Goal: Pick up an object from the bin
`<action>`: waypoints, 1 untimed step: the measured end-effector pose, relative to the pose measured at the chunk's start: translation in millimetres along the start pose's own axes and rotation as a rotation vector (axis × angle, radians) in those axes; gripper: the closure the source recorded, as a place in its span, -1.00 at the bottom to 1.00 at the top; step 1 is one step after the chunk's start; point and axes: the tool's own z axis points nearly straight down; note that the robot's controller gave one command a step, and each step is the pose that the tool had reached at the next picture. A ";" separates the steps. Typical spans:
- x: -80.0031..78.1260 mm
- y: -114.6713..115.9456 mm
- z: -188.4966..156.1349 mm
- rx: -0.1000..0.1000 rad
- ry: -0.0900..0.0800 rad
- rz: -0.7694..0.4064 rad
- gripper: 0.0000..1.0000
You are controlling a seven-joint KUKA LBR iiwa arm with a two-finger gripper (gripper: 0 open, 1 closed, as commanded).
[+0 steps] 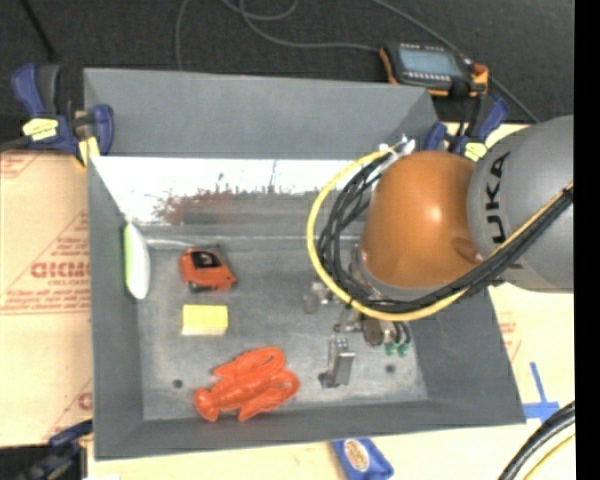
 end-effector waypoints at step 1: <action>-1.6 -0.1 -4.4 0.000 -0.008 0.001 -1.00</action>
Offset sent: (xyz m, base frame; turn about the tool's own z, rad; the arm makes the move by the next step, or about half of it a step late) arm 0.0076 0.0551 -0.0651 -0.1367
